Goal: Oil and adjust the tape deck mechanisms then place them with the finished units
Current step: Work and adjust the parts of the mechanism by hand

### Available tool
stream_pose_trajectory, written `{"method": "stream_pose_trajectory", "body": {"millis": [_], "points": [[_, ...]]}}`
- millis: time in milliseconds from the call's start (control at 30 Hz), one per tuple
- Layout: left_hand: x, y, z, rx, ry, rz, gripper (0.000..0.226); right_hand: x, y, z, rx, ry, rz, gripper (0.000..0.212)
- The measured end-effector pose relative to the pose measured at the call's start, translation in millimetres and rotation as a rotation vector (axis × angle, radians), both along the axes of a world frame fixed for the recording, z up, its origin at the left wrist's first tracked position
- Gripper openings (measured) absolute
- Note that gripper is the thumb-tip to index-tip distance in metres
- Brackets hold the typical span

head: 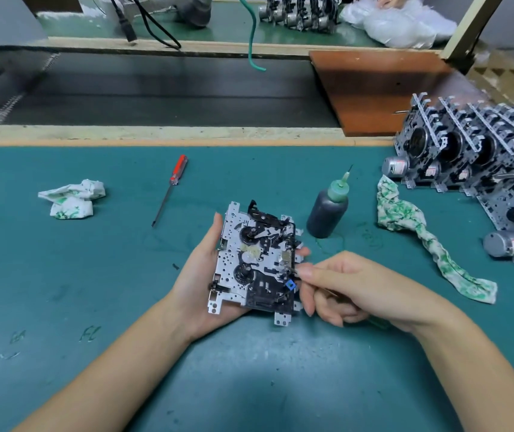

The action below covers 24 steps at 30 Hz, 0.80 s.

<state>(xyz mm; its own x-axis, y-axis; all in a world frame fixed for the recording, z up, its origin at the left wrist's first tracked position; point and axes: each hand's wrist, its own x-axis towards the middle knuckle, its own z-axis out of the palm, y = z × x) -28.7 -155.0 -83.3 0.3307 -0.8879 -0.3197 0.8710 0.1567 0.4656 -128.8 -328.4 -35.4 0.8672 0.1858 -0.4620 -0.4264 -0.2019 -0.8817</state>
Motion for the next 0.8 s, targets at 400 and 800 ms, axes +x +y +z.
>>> {"method": "stream_pose_trajectory", "body": {"millis": [400,800], "points": [[-2.7,-1.8,9.6,0.035,0.005,0.019,0.078,-2.2,-0.1,-1.5,0.006,0.028,-0.028,0.038],[-3.7,-2.5,12.2,0.117,-0.018,0.045,0.076,-2.4,10.1,-1.2,0.029,0.082,-0.070,0.058]]}}
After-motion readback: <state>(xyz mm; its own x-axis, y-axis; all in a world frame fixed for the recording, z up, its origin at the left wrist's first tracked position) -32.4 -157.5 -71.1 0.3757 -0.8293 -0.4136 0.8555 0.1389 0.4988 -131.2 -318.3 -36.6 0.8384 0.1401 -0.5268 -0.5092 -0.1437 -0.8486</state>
